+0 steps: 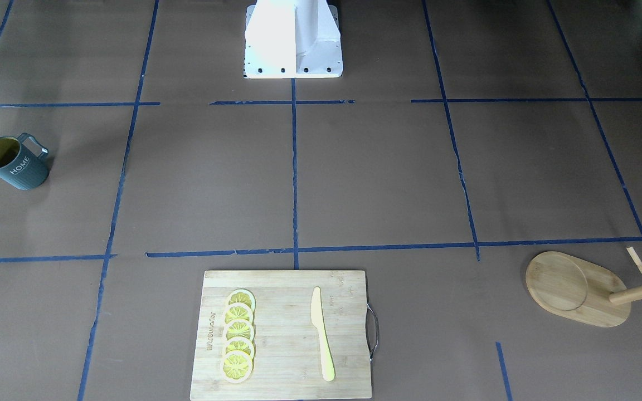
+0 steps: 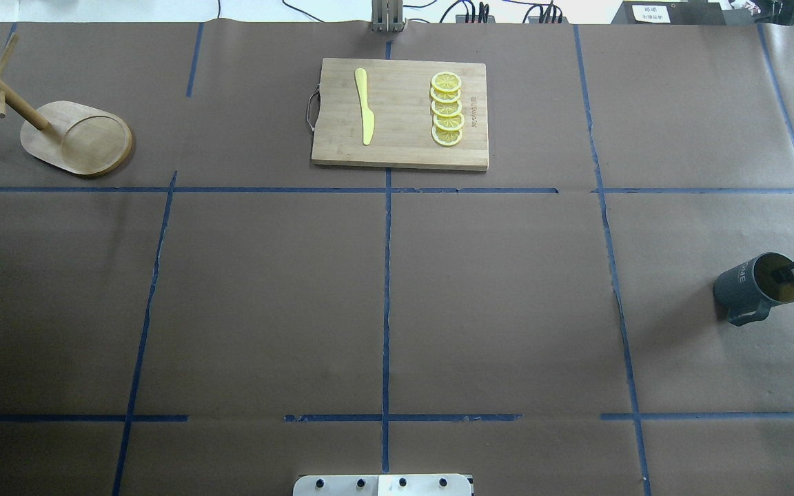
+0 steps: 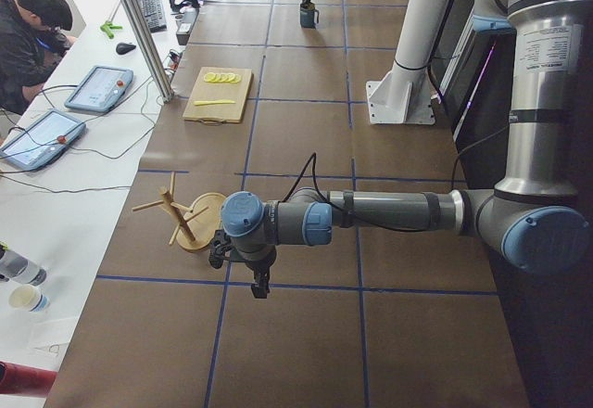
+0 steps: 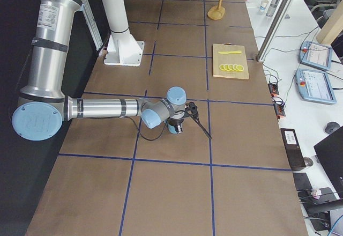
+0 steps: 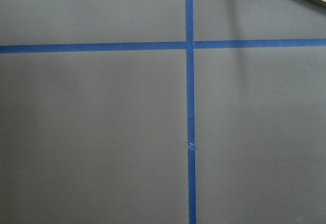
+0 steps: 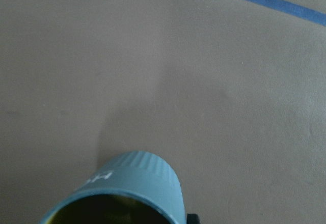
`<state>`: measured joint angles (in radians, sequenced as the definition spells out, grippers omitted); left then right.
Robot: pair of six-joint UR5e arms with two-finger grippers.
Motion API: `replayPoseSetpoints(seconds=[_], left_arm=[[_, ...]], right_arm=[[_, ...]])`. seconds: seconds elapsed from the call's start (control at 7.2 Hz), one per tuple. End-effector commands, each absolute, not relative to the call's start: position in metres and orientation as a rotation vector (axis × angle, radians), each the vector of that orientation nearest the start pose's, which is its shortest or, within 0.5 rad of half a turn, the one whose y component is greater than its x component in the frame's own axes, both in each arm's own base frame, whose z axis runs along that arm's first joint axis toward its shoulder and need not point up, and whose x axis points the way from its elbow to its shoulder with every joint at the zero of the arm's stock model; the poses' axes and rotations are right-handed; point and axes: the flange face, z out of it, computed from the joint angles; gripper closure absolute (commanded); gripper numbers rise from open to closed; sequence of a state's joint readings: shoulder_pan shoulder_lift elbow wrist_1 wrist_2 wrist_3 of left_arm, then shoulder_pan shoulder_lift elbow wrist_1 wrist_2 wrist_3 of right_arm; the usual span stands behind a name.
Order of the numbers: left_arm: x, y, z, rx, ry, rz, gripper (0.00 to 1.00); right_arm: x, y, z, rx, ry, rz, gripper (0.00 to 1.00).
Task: Hang cup on storage rack
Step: 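Lower the right gripper onto the teal mug and grasp its rim, then carry the teal mug with the right gripper toward the table center and set it down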
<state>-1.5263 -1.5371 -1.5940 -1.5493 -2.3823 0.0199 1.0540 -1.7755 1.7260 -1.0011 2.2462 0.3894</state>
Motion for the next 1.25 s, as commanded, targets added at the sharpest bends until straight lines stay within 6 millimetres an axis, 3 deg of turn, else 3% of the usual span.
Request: replayPoseSetpoints(seconds=[0.0, 0.14, 0.42, 0.56, 0.83, 0.97, 1.11], left_arm=[[-0.04, -0.478, 0.662, -0.039, 0.811, 0.048, 0.0], [-0.04, -0.478, 0.662, -0.039, 0.811, 0.048, 0.0], [-0.04, -0.478, 0.662, -0.039, 0.813, 0.048, 0.0], [-0.04, -0.478, 0.662, -0.038, 0.813, 0.049, 0.0], [-0.039, -0.478, 0.662, -0.038, 0.813, 0.05, 0.0], [-0.039, -0.478, 0.662, -0.038, 0.813, 0.05, 0.0], [-0.039, -0.478, 0.662, -0.038, 0.813, 0.05, 0.0]], right_arm=[[-0.155, -0.415, 0.592, 0.151, -0.845, -0.219, 1.0], [-0.174, -0.447, 0.546, 0.129, -0.865, -0.12, 1.0], [-0.224, -0.486, 0.437, 0.07, -0.869, -0.06, 1.0], [-0.264, -0.497, 0.371, 0.025, -0.872, -0.022, 1.0], [-0.354, -0.486, 0.268, -0.023, -0.884, 0.064, 1.0], [-0.4, -0.47, 0.227, -0.046, -0.886, 0.116, 1.0], [-0.457, -0.457, 0.194, -0.051, -0.872, 0.192, 1.0]])
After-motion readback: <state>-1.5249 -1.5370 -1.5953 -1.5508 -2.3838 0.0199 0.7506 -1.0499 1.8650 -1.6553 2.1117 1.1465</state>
